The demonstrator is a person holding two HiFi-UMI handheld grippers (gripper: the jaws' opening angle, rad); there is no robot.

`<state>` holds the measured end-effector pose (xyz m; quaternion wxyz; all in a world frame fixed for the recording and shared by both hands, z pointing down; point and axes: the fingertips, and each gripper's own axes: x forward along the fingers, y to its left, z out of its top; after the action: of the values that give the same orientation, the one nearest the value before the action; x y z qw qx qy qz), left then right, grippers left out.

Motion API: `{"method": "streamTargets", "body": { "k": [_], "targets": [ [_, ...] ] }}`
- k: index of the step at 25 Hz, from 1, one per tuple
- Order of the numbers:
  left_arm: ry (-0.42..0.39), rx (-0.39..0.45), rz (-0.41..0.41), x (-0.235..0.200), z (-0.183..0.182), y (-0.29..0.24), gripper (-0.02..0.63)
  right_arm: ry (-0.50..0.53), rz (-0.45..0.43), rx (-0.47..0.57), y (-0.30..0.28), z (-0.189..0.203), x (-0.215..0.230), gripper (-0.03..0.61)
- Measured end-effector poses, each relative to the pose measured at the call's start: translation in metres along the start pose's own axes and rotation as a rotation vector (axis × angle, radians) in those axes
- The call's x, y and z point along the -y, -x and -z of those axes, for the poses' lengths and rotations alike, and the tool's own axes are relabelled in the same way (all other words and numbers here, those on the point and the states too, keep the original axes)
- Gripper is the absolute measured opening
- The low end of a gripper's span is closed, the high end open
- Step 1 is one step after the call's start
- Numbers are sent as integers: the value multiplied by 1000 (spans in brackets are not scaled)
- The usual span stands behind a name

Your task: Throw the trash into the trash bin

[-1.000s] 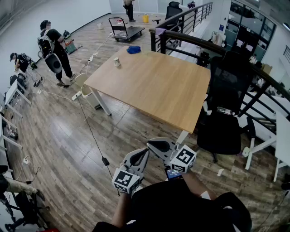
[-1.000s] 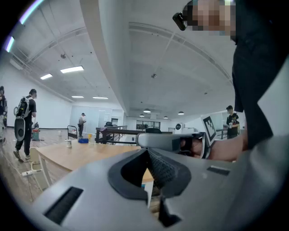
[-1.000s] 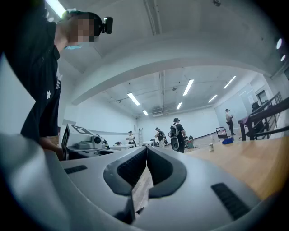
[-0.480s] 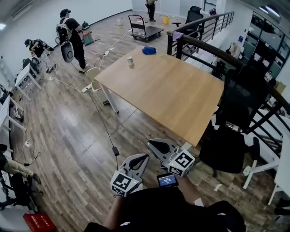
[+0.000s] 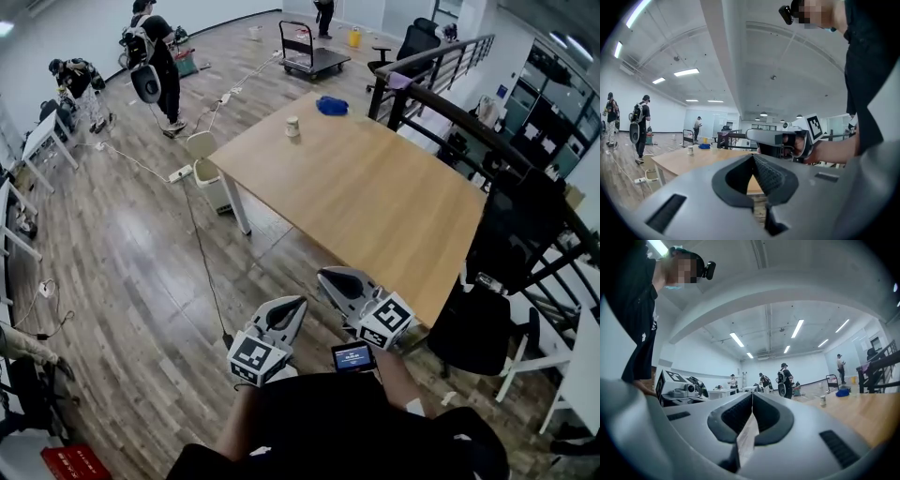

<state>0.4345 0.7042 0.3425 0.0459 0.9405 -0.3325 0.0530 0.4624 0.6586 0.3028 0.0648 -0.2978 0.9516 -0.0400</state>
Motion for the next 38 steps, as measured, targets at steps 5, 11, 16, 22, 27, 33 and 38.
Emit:
{"method": "streamTargets", "body": {
  "k": [5, 11, 16, 22, 27, 33, 38],
  "targets": [
    [-32, -2, -4, -85, -1, 24, -5, 36, 20, 11, -84, 7, 16, -2],
    [120, 24, -96, -188, 7, 48, -5, 74, -15, -82, -176, 33, 14, -2],
    [188, 52, -97, -239, 15, 30, -5, 35, 0, -99, -219, 43, 54, -2],
    [164, 38, -99, -323, 8, -12, -6, 4, -37, -39, -298, 38, 121, -2],
    [161, 4, -102, -410, -10, -68, -5, -57, -24, -37, -360, 38, 199, -2],
    [130, 1, -71, -497, -49, -149, -5, -48, 5, -24, -416, 15, 303, -2],
    [115, -13, -32, -525, -70, -199, -5, -71, 53, -5, -431, 3, 365, -2]
  ]
}}
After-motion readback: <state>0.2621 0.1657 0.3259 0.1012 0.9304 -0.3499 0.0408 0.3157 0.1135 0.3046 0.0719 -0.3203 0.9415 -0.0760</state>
